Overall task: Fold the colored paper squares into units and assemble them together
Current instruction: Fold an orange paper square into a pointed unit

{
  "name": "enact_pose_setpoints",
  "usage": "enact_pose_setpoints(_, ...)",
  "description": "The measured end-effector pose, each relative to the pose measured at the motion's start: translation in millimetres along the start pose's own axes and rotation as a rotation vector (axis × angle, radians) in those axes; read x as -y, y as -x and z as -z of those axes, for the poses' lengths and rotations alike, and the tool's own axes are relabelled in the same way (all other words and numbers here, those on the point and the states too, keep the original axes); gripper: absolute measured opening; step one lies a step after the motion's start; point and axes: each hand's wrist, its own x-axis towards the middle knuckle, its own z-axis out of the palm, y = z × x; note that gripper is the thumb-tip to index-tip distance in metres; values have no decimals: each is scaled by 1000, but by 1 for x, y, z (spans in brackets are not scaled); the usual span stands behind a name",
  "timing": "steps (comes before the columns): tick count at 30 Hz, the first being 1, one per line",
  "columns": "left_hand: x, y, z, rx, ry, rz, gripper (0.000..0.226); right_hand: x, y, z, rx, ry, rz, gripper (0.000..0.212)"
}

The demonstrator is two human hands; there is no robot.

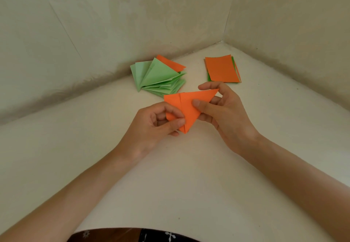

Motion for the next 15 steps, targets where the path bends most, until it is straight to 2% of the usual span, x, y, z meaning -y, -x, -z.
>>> enact_pose_setpoints(4,0,0,-1,-60,-46,-47,9,-2,3,-4,-28,-218,-140,46)
enact_pose_setpoints(5,0,-1,-1,-100,-47,-57,7,-1,4,-6,-7,-198,-191,48)
enact_pose_setpoints(7,-1,-1,0,-181,-44,-75,7,-3,11,-10,84,45,-234,40)
enact_pose_setpoints(9,-3,-1,2,-227,-61,-95,4,-5,16,-15,169,272,-202,17)
enact_pose_setpoints(11,-5,1,1,-230,-64,-102,10,-6,17,-17,199,314,-172,6)
enact_pose_setpoints(15,-6,3,-4,-149,-38,-111,5,-6,16,-15,228,235,-148,9)
